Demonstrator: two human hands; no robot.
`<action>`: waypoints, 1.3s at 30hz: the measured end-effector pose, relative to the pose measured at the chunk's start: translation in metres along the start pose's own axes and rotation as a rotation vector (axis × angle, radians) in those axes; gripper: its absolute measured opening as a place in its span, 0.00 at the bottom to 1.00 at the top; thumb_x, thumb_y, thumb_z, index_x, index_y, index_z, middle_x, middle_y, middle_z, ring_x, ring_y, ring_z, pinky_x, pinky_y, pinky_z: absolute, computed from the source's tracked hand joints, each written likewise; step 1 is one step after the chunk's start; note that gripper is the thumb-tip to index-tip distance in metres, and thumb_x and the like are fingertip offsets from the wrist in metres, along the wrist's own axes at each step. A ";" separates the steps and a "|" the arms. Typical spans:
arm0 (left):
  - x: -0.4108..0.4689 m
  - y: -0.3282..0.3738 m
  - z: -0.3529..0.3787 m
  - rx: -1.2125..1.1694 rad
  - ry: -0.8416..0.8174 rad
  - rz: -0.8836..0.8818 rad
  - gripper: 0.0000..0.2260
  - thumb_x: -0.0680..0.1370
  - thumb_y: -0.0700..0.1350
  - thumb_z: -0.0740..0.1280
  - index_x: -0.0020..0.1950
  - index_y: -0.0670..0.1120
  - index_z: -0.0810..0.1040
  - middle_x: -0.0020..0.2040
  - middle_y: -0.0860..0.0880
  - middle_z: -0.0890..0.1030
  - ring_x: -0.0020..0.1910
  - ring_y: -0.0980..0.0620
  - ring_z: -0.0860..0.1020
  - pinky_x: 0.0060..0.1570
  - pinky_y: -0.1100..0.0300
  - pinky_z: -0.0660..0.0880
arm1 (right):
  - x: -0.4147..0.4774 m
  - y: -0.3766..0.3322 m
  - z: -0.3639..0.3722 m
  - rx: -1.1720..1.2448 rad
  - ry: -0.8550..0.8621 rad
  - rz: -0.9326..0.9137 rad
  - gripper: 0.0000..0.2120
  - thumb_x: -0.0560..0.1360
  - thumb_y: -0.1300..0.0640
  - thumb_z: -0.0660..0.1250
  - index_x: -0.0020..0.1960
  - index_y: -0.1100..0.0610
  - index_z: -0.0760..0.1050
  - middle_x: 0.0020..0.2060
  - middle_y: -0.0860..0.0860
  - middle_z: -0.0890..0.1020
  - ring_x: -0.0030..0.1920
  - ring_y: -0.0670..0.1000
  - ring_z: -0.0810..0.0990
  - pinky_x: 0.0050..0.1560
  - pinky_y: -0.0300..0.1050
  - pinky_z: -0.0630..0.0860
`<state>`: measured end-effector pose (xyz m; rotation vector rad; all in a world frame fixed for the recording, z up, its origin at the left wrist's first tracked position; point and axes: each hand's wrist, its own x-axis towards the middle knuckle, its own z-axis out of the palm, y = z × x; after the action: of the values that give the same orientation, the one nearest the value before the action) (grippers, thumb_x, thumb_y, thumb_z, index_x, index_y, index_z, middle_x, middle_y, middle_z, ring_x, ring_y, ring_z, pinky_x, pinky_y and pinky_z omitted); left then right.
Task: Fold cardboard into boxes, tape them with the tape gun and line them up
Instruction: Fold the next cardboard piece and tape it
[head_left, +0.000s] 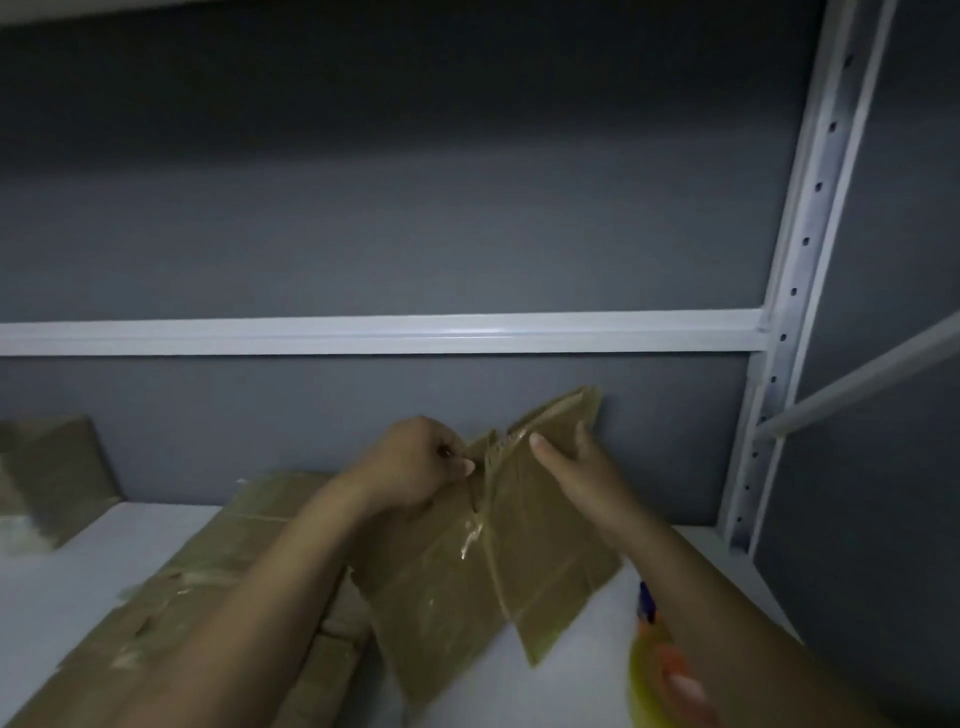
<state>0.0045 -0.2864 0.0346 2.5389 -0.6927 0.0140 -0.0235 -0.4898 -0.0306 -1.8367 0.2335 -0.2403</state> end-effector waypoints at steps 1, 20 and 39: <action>-0.004 0.004 0.001 -0.049 -0.060 -0.007 0.09 0.78 0.49 0.69 0.46 0.44 0.83 0.39 0.50 0.82 0.37 0.57 0.79 0.38 0.64 0.72 | -0.003 0.000 0.003 0.057 -0.051 0.020 0.42 0.75 0.36 0.62 0.79 0.51 0.44 0.75 0.50 0.61 0.71 0.55 0.65 0.68 0.52 0.66; -0.005 -0.018 0.030 -0.114 0.104 -0.267 0.11 0.80 0.41 0.62 0.42 0.41 0.81 0.33 0.45 0.80 0.34 0.48 0.79 0.27 0.64 0.69 | -0.020 -0.002 -0.002 -0.091 0.086 0.019 0.06 0.78 0.63 0.63 0.50 0.61 0.78 0.40 0.57 0.82 0.38 0.53 0.83 0.39 0.52 0.83; 0.010 -0.079 0.056 -0.005 -0.033 0.064 0.27 0.81 0.41 0.63 0.78 0.51 0.58 0.74 0.51 0.67 0.71 0.53 0.67 0.70 0.63 0.60 | -0.048 0.043 -0.031 -0.634 -0.010 -0.022 0.33 0.66 0.24 0.54 0.60 0.45 0.70 0.55 0.46 0.70 0.50 0.47 0.75 0.49 0.49 0.74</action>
<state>0.0447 -0.2585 -0.0499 2.5164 -0.7860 -0.0071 -0.0794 -0.5165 -0.0659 -2.4683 0.3057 -0.1834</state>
